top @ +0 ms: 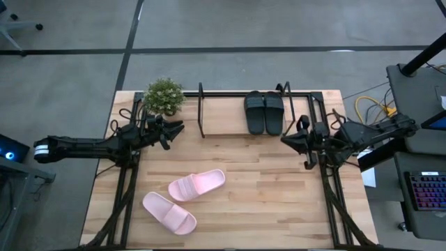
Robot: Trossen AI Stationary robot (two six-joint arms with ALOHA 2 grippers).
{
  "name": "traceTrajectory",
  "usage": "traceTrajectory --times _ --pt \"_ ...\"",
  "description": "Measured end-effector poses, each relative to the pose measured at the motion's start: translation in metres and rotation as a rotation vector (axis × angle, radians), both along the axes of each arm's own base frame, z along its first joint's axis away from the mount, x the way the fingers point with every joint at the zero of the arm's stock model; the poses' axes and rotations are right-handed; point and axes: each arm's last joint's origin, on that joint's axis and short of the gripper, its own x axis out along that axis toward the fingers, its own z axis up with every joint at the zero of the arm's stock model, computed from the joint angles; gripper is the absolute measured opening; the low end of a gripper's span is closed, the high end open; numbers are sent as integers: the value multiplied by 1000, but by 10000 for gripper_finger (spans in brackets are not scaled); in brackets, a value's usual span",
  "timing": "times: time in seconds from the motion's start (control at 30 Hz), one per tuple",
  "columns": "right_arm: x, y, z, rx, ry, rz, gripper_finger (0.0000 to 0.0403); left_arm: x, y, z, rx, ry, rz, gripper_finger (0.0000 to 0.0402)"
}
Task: Pick and place slides into the shelf
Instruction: Put the top pink slipper on the shelf
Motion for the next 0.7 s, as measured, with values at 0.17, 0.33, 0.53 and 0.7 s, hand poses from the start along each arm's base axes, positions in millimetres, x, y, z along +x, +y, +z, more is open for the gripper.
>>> traceTrajectory --times 0.17,0.33,0.53,0.7 --pt "0 0 -3 29 6 14 8 0 -1 1 7 -4 -49 144" --pt "0 0 -1 39 -1 16 8 4 -7 13 47 -25 -253 144" --pt "0 0 -1 80 -2 22 9 13 -13 33 60 31 -542 144" --pt "0 0 -1 99 -2 25 9 21 -15 43 9 305 -670 144"
